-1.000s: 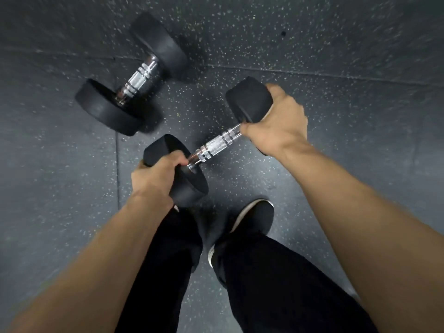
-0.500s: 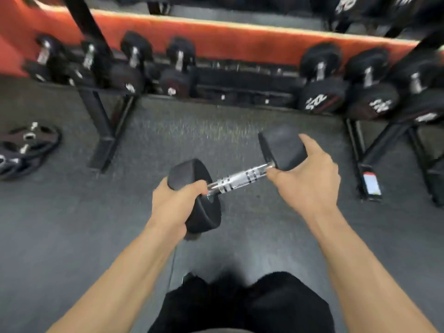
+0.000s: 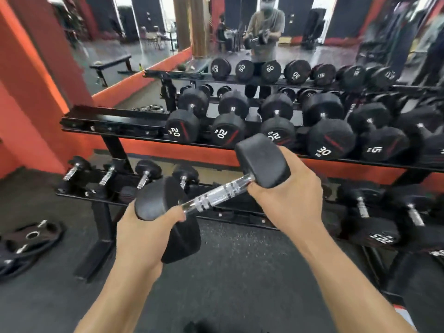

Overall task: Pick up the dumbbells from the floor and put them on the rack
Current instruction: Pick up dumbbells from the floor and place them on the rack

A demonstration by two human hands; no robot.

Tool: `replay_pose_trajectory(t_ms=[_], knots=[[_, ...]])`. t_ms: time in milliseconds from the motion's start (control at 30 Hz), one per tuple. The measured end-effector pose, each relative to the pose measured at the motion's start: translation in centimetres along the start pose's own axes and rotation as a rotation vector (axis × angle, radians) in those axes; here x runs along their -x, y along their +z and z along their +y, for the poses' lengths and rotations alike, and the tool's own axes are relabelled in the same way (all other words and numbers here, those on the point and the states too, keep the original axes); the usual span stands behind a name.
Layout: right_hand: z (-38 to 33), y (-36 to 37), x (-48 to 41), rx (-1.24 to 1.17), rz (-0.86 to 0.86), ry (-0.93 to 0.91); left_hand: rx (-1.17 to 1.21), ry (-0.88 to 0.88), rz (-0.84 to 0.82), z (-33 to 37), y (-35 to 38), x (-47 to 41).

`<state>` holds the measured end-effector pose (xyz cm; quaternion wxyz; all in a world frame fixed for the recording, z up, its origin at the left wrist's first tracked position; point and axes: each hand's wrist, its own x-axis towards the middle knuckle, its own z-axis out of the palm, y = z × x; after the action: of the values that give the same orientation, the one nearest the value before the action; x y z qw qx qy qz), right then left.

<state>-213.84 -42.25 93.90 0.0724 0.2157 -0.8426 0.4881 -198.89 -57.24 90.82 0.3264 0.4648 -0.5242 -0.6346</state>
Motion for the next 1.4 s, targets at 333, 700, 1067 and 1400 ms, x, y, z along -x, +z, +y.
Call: replay_pose_trajectory(t_ms=[333,700,1067,1400], knots=[[5.7,8.0,-18.2,-0.036,-0.262,-0.063,0.028,-0.084,0.201,1.0,11.3,-10.6],[13.8,25.8,-31.7,0.147,-0.579,-0.042,0.06,-0.44,0.317,-7.1,18.5,-28.8],[25.6,40.1,-35.4,0.324,-0.978,-0.061,0.192,-0.826,0.615,-20.6,23.9,-35.8],[32.3,46.9,-38.2,0.452,-1.111,-0.236,0.357,-0.974,0.699,-29.3,28.9,-39.5]])
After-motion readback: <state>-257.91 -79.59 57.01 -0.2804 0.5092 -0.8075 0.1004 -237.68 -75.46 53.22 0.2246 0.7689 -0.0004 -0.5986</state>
